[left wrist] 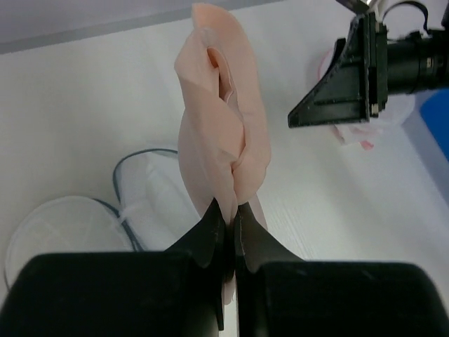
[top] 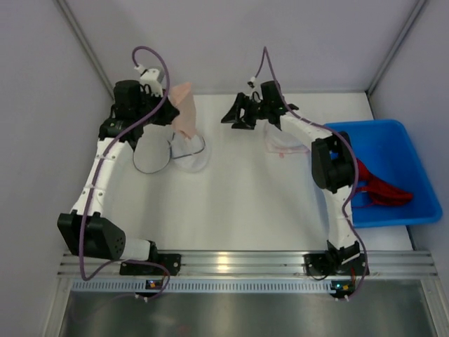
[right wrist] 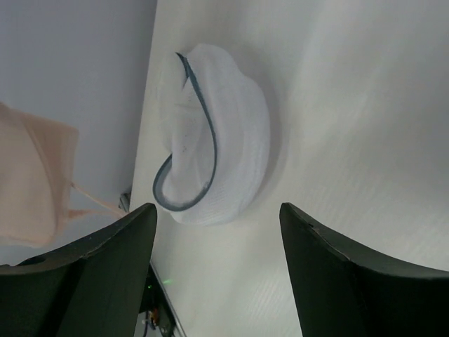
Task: Place the bra in the laundry bag and zip it closed
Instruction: Move the laundry bag to the center of the board.
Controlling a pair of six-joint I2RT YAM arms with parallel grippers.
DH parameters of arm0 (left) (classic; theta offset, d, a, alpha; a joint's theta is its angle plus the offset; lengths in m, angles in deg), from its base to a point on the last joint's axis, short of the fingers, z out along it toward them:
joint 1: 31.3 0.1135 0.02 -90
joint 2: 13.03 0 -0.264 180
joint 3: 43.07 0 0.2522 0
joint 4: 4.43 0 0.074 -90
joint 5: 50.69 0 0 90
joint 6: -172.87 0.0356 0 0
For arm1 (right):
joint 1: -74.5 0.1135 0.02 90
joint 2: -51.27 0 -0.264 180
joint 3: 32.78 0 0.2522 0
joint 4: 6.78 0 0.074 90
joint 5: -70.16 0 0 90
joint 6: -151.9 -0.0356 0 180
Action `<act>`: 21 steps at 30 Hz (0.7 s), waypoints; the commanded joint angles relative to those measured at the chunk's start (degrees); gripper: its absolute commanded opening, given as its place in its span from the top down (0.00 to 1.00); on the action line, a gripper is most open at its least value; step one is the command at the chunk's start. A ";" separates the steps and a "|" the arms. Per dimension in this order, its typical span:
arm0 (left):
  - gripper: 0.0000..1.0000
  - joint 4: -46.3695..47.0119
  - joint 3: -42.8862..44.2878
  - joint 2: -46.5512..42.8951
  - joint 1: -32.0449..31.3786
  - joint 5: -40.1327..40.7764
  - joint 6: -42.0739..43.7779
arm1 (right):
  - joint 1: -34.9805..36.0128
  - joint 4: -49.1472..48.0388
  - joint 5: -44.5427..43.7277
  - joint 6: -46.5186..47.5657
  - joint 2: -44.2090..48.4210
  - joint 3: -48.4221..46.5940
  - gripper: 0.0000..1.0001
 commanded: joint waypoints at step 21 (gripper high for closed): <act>1.00 16.60 -9.94 -5.12 15.74 -9.47 -14.68 | 14.23 -2.55 -7.65 7.32 -12.21 -11.76 0.44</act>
